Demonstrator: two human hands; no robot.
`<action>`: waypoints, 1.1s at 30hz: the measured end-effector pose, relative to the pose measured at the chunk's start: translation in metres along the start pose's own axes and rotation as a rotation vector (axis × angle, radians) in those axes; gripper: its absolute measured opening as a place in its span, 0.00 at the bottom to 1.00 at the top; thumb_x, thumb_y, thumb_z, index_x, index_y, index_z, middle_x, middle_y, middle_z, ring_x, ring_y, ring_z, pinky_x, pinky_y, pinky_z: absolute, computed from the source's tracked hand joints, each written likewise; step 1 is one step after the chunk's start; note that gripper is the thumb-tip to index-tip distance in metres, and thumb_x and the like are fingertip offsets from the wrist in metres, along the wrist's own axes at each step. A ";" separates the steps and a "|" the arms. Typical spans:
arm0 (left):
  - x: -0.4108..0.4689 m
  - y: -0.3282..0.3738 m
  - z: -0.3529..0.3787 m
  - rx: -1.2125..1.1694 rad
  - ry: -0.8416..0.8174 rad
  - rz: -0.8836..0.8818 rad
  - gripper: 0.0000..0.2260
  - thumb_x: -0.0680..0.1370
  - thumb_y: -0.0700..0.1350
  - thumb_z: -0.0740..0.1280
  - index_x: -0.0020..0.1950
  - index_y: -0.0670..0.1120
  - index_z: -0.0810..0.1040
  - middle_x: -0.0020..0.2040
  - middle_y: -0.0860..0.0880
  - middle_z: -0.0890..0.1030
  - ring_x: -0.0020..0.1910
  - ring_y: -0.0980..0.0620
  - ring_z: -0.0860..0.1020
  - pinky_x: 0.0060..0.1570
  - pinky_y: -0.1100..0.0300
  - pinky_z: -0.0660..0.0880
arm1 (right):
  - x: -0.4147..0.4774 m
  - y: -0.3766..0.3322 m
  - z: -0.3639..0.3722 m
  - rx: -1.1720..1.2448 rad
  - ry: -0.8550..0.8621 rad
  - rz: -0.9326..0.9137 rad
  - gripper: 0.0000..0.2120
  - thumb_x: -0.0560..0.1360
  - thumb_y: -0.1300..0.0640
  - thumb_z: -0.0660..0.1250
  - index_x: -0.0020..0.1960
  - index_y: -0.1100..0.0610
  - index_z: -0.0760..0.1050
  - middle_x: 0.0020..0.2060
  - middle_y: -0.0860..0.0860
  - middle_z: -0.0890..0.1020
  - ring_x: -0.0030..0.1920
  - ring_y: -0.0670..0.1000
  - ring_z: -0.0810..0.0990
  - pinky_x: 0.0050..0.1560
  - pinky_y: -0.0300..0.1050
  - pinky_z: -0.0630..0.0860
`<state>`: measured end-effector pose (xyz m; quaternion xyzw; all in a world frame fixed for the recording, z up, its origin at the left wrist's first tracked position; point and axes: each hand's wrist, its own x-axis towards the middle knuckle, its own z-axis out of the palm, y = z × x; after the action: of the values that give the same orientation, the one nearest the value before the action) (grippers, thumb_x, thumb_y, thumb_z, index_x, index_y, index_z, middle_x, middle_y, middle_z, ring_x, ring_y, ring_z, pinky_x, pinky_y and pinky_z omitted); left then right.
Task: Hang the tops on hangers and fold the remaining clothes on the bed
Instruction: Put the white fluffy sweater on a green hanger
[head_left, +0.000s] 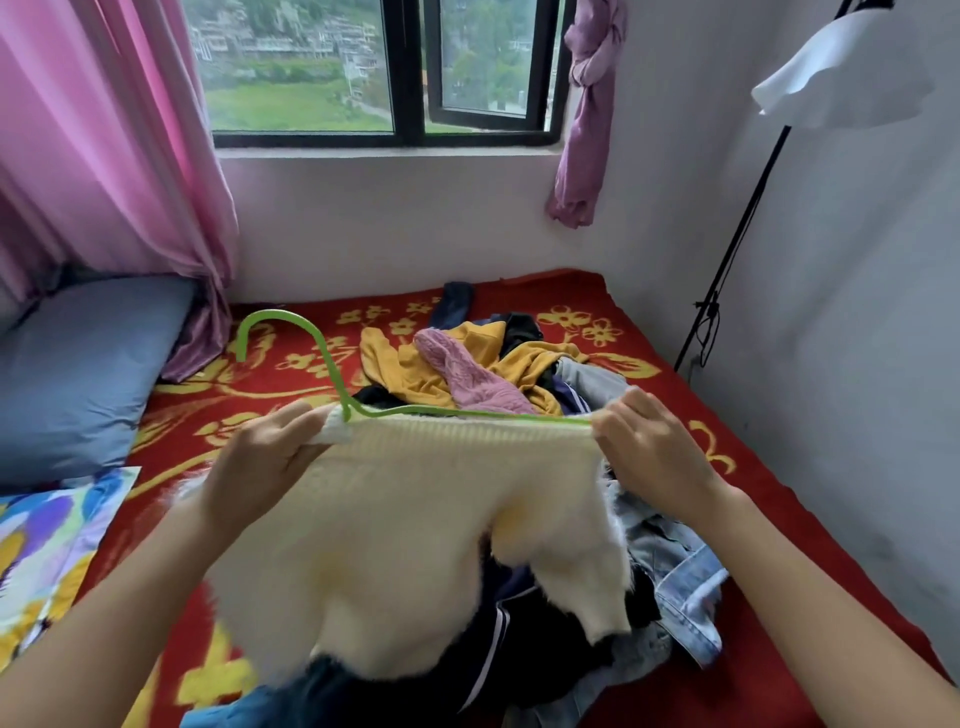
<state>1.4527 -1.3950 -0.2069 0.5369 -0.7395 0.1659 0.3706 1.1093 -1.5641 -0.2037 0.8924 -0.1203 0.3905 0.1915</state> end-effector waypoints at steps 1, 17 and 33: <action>0.002 0.002 0.002 0.015 0.012 0.003 0.14 0.82 0.53 0.54 0.56 0.44 0.71 0.36 0.44 0.77 0.33 0.52 0.74 0.31 0.61 0.74 | 0.011 -0.001 0.000 0.075 0.022 0.048 0.12 0.70 0.71 0.61 0.42 0.57 0.62 0.28 0.51 0.72 0.37 0.49 0.64 0.38 0.43 0.69; 0.042 -0.006 -0.039 0.202 0.280 -0.079 0.22 0.80 0.52 0.59 0.46 0.34 0.80 0.37 0.38 0.80 0.34 0.48 0.74 0.34 0.64 0.62 | 0.017 -0.009 0.018 1.185 -0.300 1.091 0.59 0.51 0.28 0.73 0.75 0.43 0.52 0.69 0.39 0.61 0.70 0.40 0.61 0.60 0.31 0.66; -0.001 -0.041 -0.083 0.352 0.060 0.030 0.14 0.82 0.52 0.54 0.56 0.44 0.71 0.30 0.41 0.72 0.22 0.42 0.71 0.22 0.53 0.70 | 0.031 0.025 0.012 1.158 -0.266 0.946 0.36 0.56 0.38 0.78 0.34 0.74 0.74 0.29 0.56 0.72 0.30 0.51 0.68 0.28 0.37 0.67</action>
<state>1.5212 -1.3561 -0.1584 0.5771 -0.6956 0.3142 0.2905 1.1282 -1.5940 -0.1821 0.7432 -0.2880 0.3210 -0.5115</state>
